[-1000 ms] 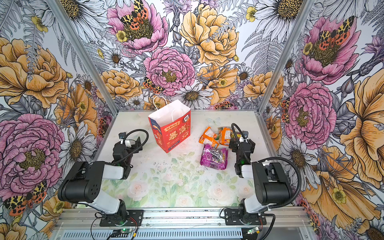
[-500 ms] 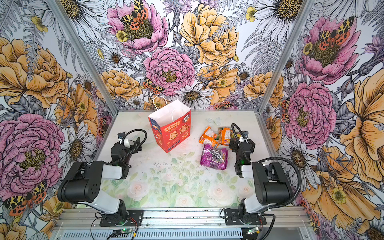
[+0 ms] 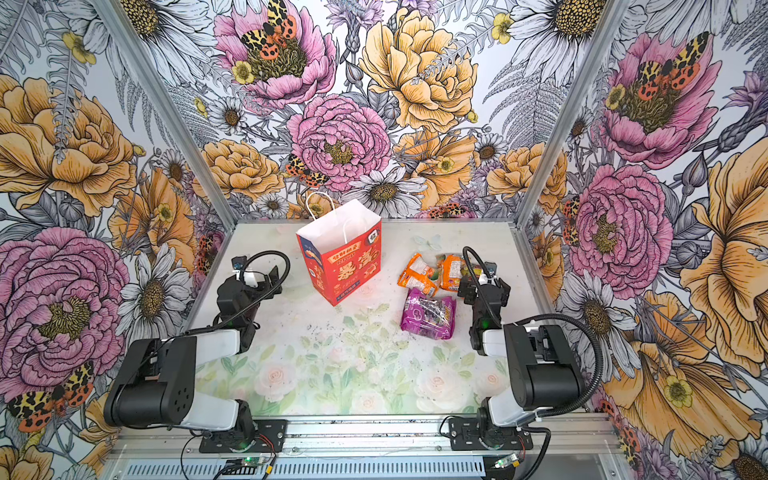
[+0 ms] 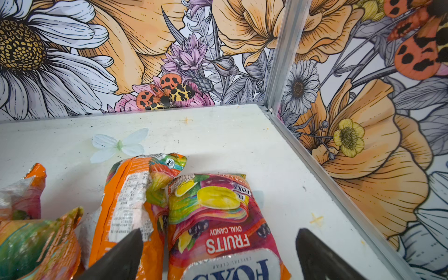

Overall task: Place the snacks into the paper bag
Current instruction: 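Move the left gripper to the red paper bag while the right reaches over snacks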

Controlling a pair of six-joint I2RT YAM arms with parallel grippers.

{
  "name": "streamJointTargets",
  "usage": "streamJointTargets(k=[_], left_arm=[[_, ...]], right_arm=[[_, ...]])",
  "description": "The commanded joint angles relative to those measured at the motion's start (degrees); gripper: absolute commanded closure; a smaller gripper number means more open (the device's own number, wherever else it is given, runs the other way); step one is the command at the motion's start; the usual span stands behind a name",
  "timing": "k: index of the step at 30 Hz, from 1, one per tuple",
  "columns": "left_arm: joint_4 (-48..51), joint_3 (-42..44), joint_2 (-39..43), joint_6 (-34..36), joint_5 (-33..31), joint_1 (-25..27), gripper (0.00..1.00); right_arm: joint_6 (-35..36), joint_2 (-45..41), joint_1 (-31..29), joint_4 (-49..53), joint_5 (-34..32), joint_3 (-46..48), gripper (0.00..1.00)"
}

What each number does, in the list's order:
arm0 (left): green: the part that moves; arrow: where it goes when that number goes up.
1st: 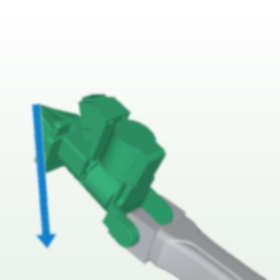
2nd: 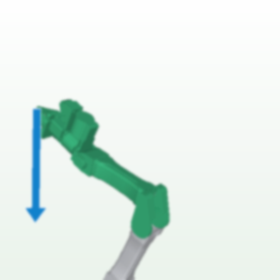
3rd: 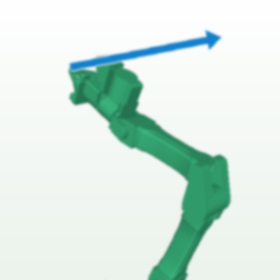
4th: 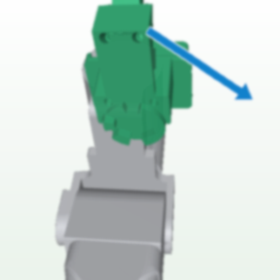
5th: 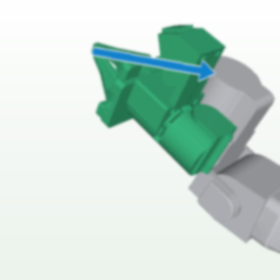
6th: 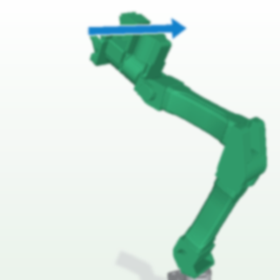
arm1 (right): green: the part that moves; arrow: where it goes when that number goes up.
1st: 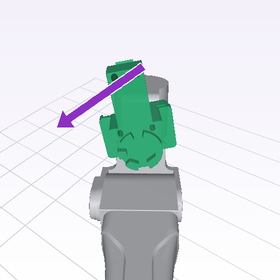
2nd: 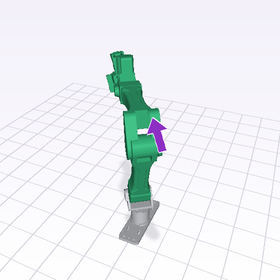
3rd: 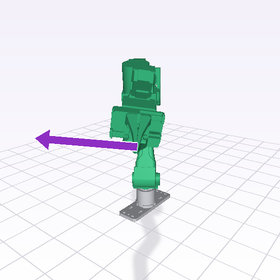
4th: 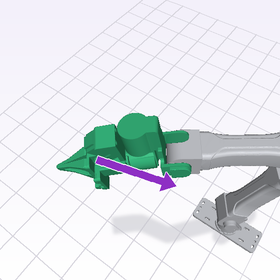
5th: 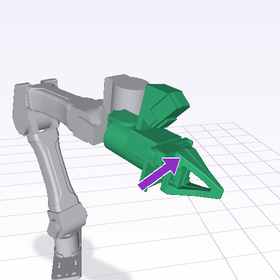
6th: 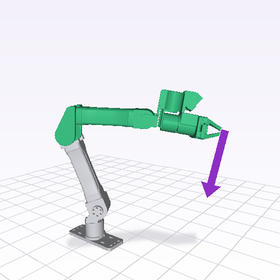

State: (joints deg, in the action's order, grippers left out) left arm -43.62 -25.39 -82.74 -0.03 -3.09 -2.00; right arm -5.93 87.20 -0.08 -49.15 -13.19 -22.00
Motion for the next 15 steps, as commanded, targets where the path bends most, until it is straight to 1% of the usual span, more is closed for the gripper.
streamJointTargets(k=[1, 4, 8, 10, 12, 15], left_arm=[[6.34, -2.31, 0.82, 0.09, 1.33, 0.42, 0.01], [8.72, -3.68, 0.95, -0.16, 1.36, 0.09, 0.01], [14.21, -6.17, 2.4, 0.0, 3.01, 0.07, 0.01], [15.41, -6.73, 3.21, 0.12, 3.18, 0.16, 0.01], [15.61, -6.89, 4.09, -0.28, 3.1, 0.16, 0.01], [15.6, -6.88, 5.17, -1.19, 3.9, -0.07, 0.01]], right_arm=[[0.53, 0.78, -0.14, -1.82, 0.6, 0.26, 0.0], [0.53, 0.75, -0.16, -1.83, 0.62, 0.22, 0.0], [0.88, 0.59, -0.18, -1.85, 0.66, 0.08, 0.0], [0.9, -1.91, -0.26, 4.48, 1.35, -2.27, 0.0], [0.85, -4.48, -0.25, 13.54, 1.43, -6.16, 0.0], [1.6, -5.69, -0.31, 19.79, 2.69, -9.31, 0.01]])
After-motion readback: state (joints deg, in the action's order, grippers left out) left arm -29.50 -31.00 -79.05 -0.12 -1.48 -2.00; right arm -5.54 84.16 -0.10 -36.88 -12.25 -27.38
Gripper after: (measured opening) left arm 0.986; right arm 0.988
